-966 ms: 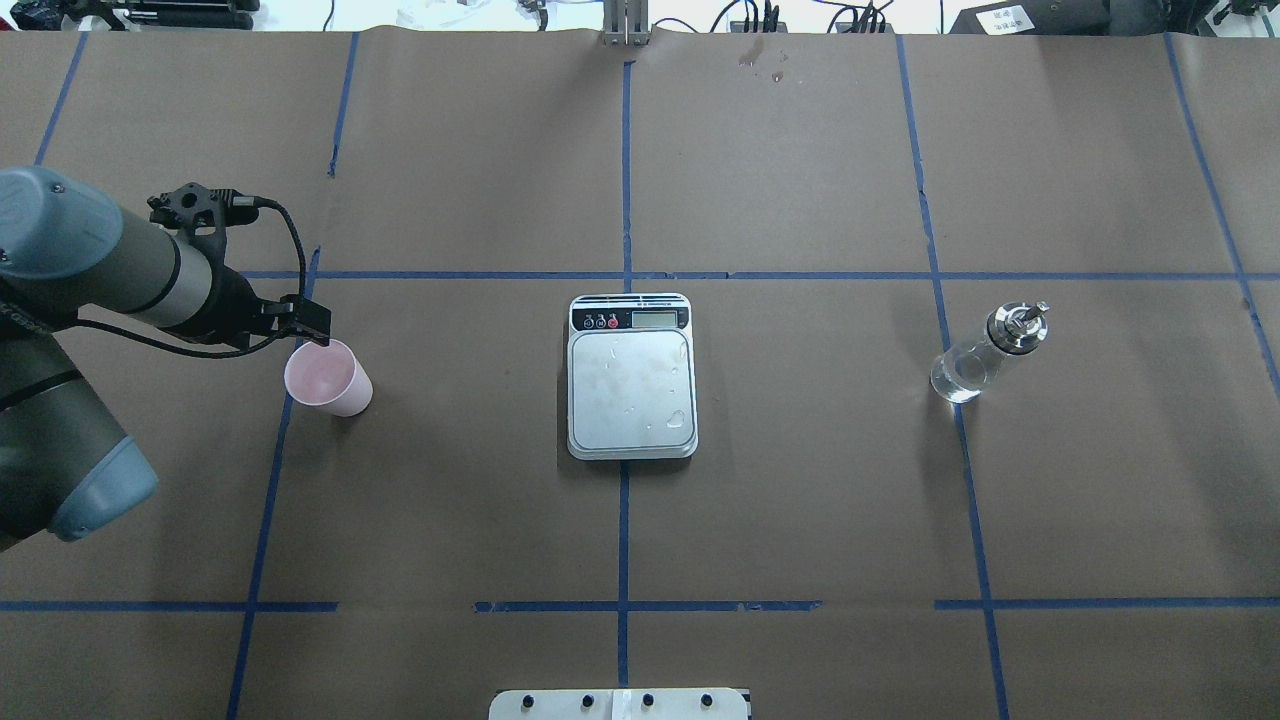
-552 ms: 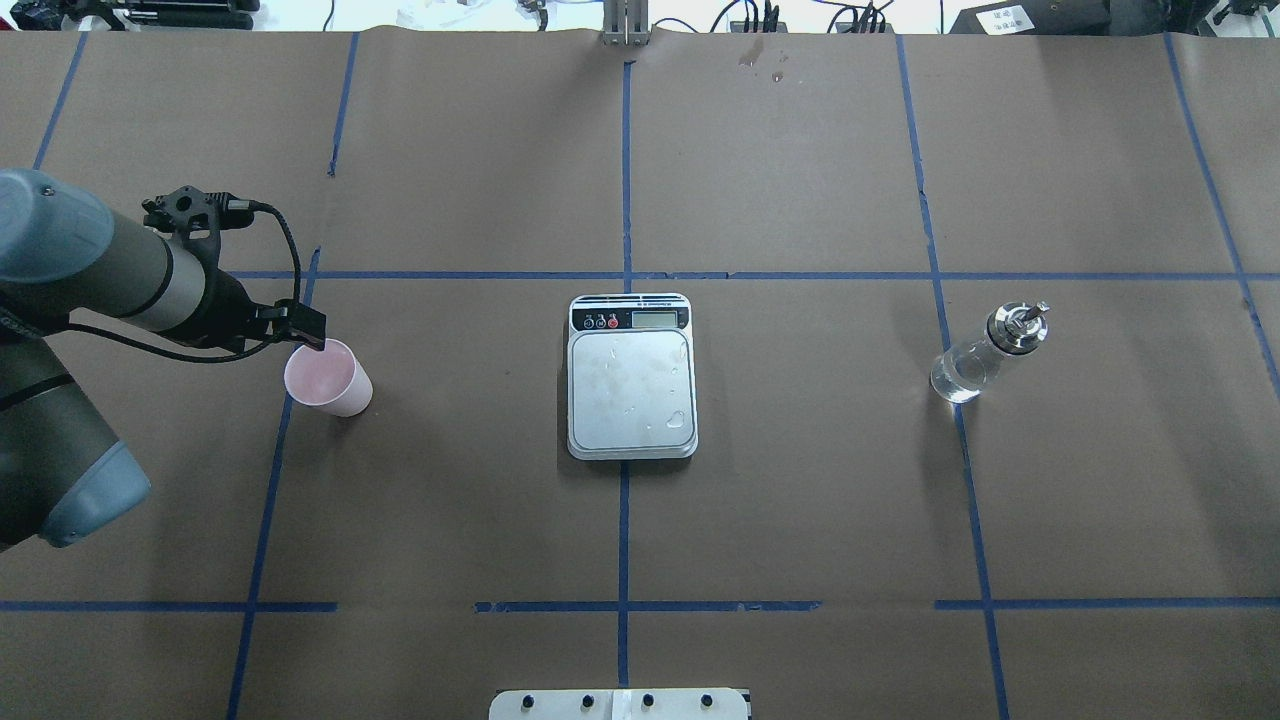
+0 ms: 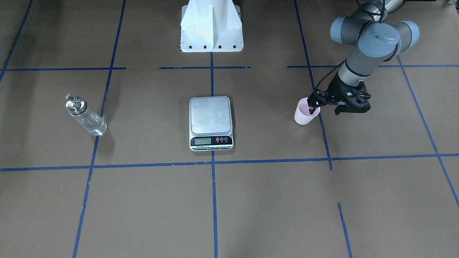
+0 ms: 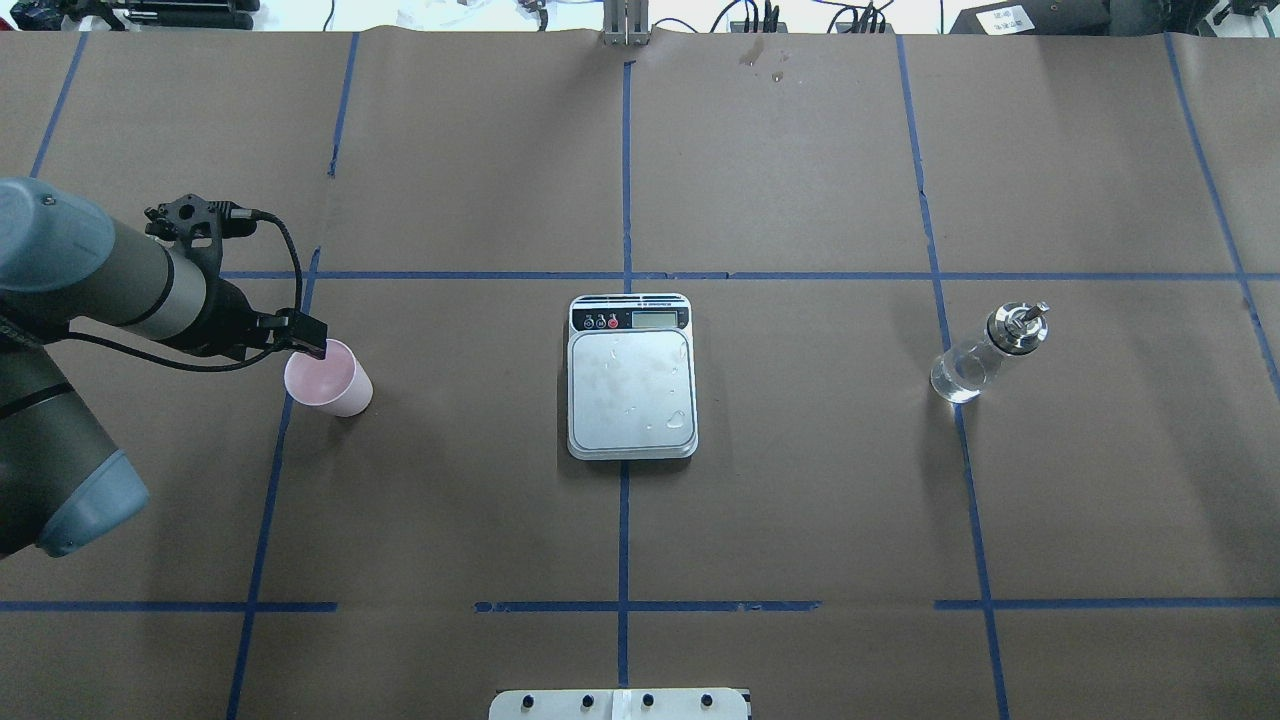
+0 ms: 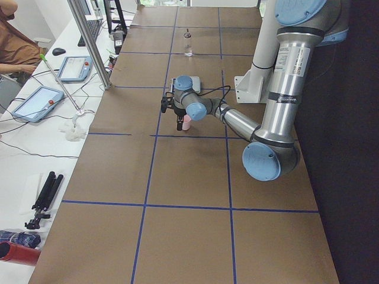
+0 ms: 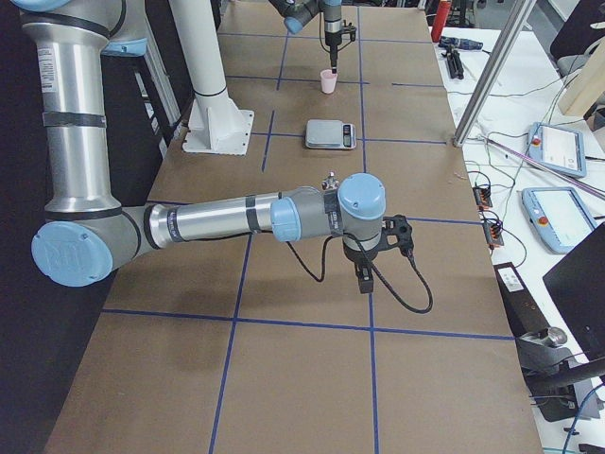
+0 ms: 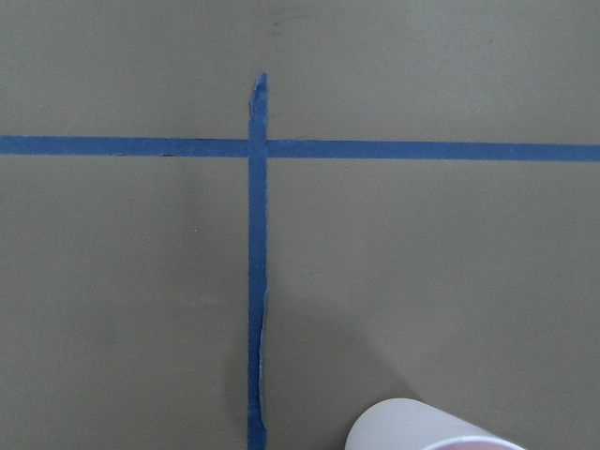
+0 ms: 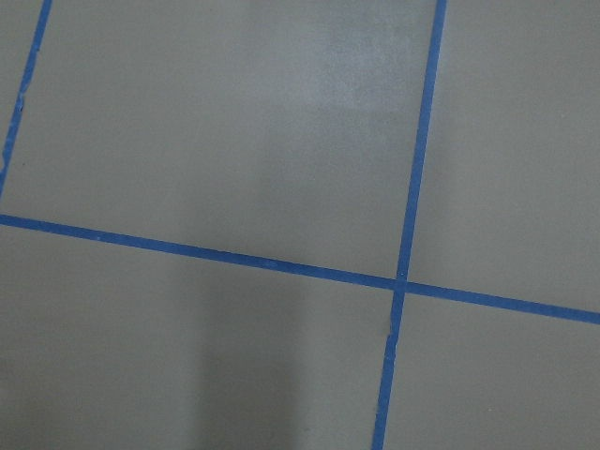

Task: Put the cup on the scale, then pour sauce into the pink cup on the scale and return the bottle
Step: 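Reach the left gripper down to the pink cup and close around it, then lift the pink cup with the left gripper and set it on the scale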

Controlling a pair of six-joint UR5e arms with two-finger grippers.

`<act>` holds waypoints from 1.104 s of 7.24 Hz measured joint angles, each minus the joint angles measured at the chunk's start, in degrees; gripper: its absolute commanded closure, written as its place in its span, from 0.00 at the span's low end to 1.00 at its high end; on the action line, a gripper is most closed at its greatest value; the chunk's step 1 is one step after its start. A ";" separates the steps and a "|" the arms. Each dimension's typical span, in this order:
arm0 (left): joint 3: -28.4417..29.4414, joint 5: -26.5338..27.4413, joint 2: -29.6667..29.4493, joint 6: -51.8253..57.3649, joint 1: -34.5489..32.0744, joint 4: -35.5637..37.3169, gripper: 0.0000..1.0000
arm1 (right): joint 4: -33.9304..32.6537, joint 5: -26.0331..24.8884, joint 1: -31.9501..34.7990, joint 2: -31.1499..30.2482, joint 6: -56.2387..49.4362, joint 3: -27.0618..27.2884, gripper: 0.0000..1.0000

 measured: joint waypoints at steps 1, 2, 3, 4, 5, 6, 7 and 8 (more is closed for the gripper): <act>-0.01 0.00 0.00 0.00 0.42 0.00 0.01 | -0.02 -0.04 0.00 -0.01 0.00 -0.04 0.00; 0.03 0.06 0.00 0.00 0.81 0.03 0.09 | -0.03 -0.05 0.00 -0.01 0.00 -0.06 0.00; 0.05 0.13 0.00 -0.03 1.17 0.11 0.21 | -0.03 -0.02 0.00 -0.01 0.00 -0.06 0.00; 0.06 0.10 0.00 -0.13 1.38 0.22 0.37 | -0.04 -0.02 0.00 -0.01 0.00 -0.06 0.00; 0.09 0.02 0.00 -0.20 1.49 0.32 0.53 | -0.04 -0.05 0.00 -0.01 0.00 -0.04 0.00; 0.13 -0.04 0.00 -0.24 1.52 0.42 0.69 | -0.04 -0.07 0.00 -0.01 0.00 -0.02 0.00; 0.15 -0.07 -0.01 -0.25 1.54 0.48 0.89 | -0.02 -0.07 0.00 -0.01 0.00 0.00 0.00; 0.11 -0.08 -0.05 -0.26 1.55 0.51 1.00 | 0.00 -0.08 0.00 -0.01 0.00 0.00 0.00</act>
